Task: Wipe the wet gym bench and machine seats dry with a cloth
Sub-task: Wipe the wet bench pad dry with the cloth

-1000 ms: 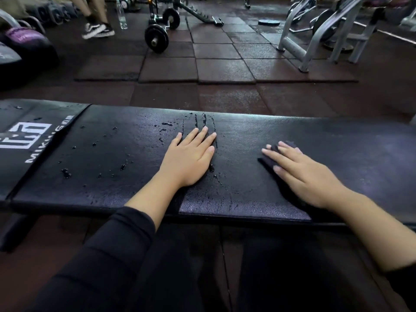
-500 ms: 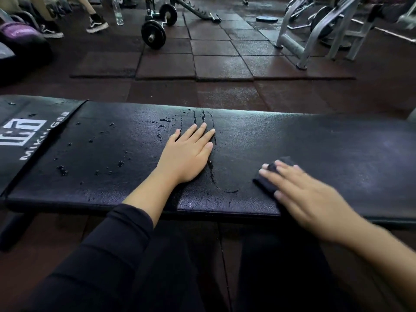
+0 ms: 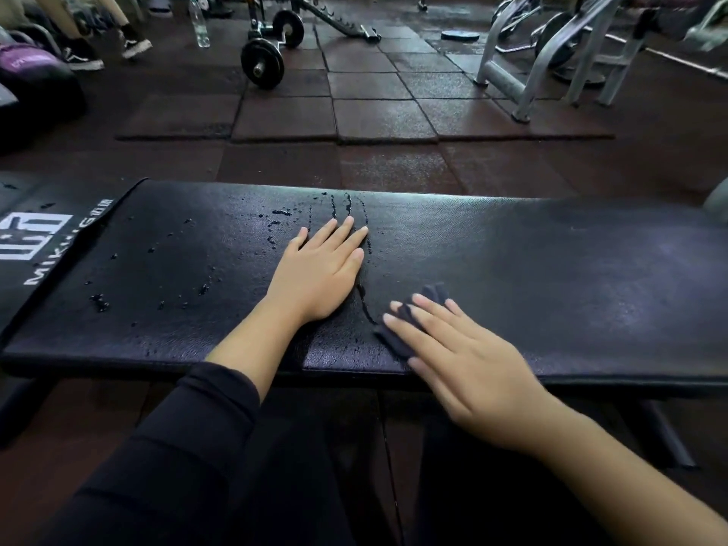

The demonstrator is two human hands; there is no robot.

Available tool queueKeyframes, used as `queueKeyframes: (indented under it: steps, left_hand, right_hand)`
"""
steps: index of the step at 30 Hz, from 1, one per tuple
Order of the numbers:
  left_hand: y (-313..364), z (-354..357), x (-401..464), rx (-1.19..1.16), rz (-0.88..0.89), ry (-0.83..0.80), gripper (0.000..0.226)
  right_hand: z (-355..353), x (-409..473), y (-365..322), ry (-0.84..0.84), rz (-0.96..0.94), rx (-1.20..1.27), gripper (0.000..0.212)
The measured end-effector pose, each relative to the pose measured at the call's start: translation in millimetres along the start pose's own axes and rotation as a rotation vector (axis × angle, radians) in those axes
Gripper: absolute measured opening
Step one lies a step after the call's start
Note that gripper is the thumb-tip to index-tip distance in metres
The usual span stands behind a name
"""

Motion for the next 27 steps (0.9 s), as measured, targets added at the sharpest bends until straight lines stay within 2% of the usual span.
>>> queueKeyframes:
  steps: [2,6,10,13,15,17,18,21,25,27]
  left_hand:
    - [0,0,0,-0.01,0.002,-0.007,0.048]
    - [1,0,0,-0.03,0.0,-0.011,0.048]
    - [1,-1,0,-0.089,0.003,-0.003,0.048]
    - [-3,-6,-1,-0.162,0.019,0.021,0.048]
    - [-3,-16,-6,-0.428,0.032,0.027,0.045]
    - [-10,-28,-17,-0.708,0.021,0.082,0.042]
    - [-17,-33,-24,-0.746,0.008,0.121,0.041]
    - [-50,-41,-51,-0.578,-0.004,0.181,0.042]
    - [-98,-44,-92,-0.271,-0.068,0.151,0.048]
    - [-114,-41,-108,-0.152,-0.133,0.095,0.061]
  right_hand:
    - [-3,-14,23,-0.029,-0.006,-0.018,0.047]
    - [-11,-1,68,-0.102,0.129,0.059,0.057]
    - [-7,50,57,-0.096,0.221,0.098,0.062]
    - [1,74,6,-0.054,0.084,0.061,0.06]
    - [5,66,-23,0.007,-0.02,0.042,0.053]
    - [6,49,-31,-0.008,-0.118,0.035,0.047]
    - [5,39,-28,-0.021,-0.177,0.031,0.046]
    - [-2,17,-10,-0.077,-0.304,0.078,0.045]
    - [-12,23,8,-0.077,-0.159,0.223,0.044]
    - [-12,42,6,-0.066,-0.106,0.262,0.047]
Point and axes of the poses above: each hand's wrist, its own x-axis towards the middle knuckle, its own z-axis out of the palm, y = z × x, the point moved 3 cm from there along x, towards the middle knuckle, and after that the axes turned 5 degrees about -y, right-handed, at the moved point
